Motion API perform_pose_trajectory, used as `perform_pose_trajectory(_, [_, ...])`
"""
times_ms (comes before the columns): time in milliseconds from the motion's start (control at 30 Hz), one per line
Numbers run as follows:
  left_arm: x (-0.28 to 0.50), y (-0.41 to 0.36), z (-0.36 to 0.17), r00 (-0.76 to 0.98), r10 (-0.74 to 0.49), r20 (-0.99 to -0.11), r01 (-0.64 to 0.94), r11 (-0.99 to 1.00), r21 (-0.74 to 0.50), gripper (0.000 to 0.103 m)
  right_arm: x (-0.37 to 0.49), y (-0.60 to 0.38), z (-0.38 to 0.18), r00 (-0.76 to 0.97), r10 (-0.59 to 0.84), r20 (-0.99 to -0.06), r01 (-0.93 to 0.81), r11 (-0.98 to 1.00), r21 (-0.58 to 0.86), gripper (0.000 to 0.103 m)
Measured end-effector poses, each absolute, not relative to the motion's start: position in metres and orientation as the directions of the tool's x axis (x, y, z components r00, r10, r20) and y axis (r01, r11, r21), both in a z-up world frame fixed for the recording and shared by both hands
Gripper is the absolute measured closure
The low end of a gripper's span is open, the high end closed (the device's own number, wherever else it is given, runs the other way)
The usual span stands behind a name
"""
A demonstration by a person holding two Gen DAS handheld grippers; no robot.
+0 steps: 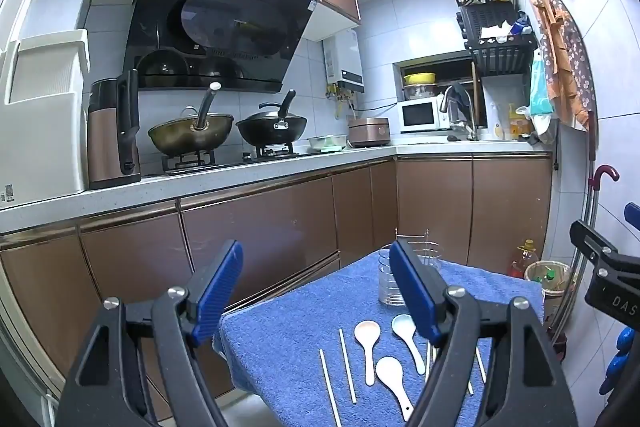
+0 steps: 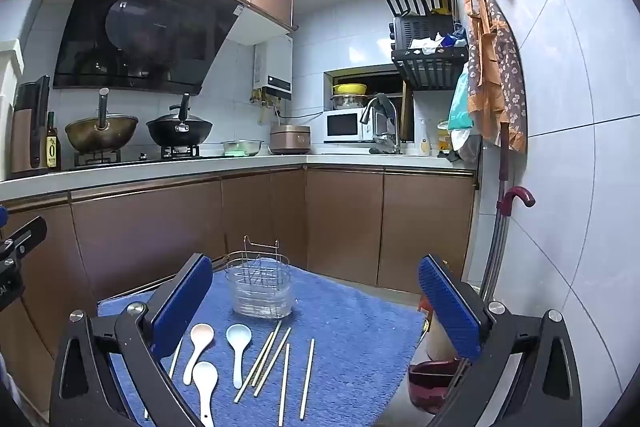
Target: Organize utensils
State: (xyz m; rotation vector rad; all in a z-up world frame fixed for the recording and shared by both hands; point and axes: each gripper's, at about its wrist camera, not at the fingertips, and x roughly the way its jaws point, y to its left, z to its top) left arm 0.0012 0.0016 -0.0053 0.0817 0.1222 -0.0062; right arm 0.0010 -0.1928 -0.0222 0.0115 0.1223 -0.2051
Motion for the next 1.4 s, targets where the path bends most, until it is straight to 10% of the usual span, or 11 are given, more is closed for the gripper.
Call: perform_pose_trajectory(1400, [0.005,0.004,-0.005,0.987,-0.058,-0.149,0.061,0.998,0.015,0.029,0.004,-0.184,-0.025,0.956,-0.264,-0.128,0.258,0.964,-0.059,0.000])
